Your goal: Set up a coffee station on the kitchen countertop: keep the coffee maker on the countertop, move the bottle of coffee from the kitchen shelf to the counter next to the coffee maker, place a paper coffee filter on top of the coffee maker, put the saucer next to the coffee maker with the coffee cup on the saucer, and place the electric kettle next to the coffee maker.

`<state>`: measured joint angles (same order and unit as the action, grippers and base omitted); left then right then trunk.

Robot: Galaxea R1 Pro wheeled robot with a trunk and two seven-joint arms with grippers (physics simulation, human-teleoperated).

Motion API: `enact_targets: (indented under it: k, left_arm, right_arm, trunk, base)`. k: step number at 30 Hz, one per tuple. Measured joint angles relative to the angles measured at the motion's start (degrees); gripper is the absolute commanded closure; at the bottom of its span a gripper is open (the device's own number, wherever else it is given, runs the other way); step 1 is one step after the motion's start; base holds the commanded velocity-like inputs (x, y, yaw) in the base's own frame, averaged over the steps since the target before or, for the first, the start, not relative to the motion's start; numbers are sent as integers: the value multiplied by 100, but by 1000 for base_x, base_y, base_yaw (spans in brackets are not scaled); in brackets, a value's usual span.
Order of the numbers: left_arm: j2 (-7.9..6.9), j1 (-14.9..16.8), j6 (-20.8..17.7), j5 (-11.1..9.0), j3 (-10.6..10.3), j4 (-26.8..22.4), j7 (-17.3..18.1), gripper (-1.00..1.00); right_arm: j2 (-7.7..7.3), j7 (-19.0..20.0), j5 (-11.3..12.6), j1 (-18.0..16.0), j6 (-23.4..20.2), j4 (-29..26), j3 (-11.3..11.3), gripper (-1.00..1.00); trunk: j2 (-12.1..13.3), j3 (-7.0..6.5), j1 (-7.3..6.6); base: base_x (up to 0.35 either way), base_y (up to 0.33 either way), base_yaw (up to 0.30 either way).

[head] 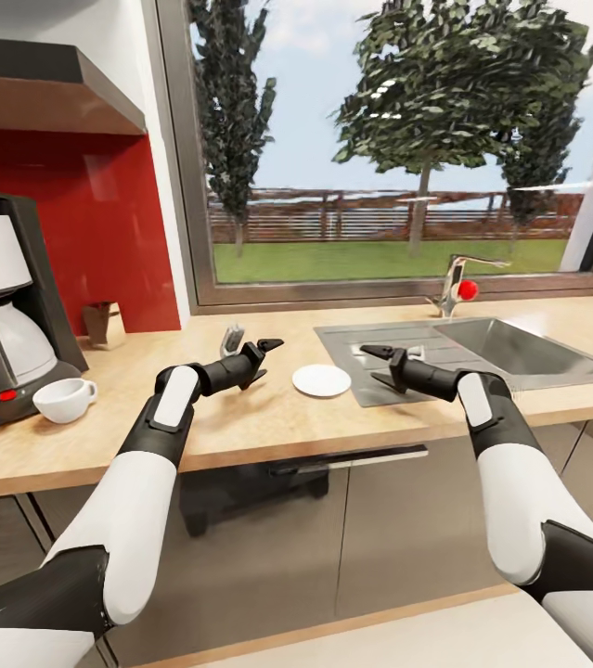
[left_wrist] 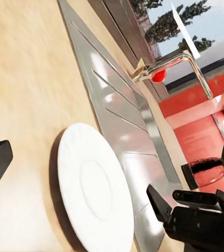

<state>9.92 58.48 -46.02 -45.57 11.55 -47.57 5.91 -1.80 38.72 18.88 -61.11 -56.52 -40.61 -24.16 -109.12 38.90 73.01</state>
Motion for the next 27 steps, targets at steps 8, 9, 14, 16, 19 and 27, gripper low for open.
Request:
enact_targets:
  k: [8,9,14,16,19,27]
  left_arm:
    - [0,0,0,0,-9,2,-1,-100]
    - [0,0,0,0,-9,2,-1,-100]
    - [0,0,0,0,-8,2,1,-100]
    - [0,0,0,0,-9,2,1,-100]
    - [0,0,0,1,-9,2,1,-100]
    - [0,0,0,1,-11,2,1,-100]
  right_arm:
    - [30,-35,5,-29,5,-2,0,-100]
    - [35,-36,5,-30,4,-2,0,-100]
    - [204,-129,-2,-43,-1,-7,2,-100]
    - [230,-163,6,-43,2,-9,10,-100]
    - [283,-193,9,-43,3,-2,14,-100]
    - [402,-455,11,-43,12,3,15,-100]
  trunk:
    - [0,0,0]
    - [0,0,0]
    - [0,0,0]
    - [0,0,0]
    - [0,0,0]
    - [0,0,0]
  base:
    - [6,0,0]
    - [1,0,0]
    - [0,0,0]
    - [0,0,0]
    - [3,0,0]
    - [95,0,0]
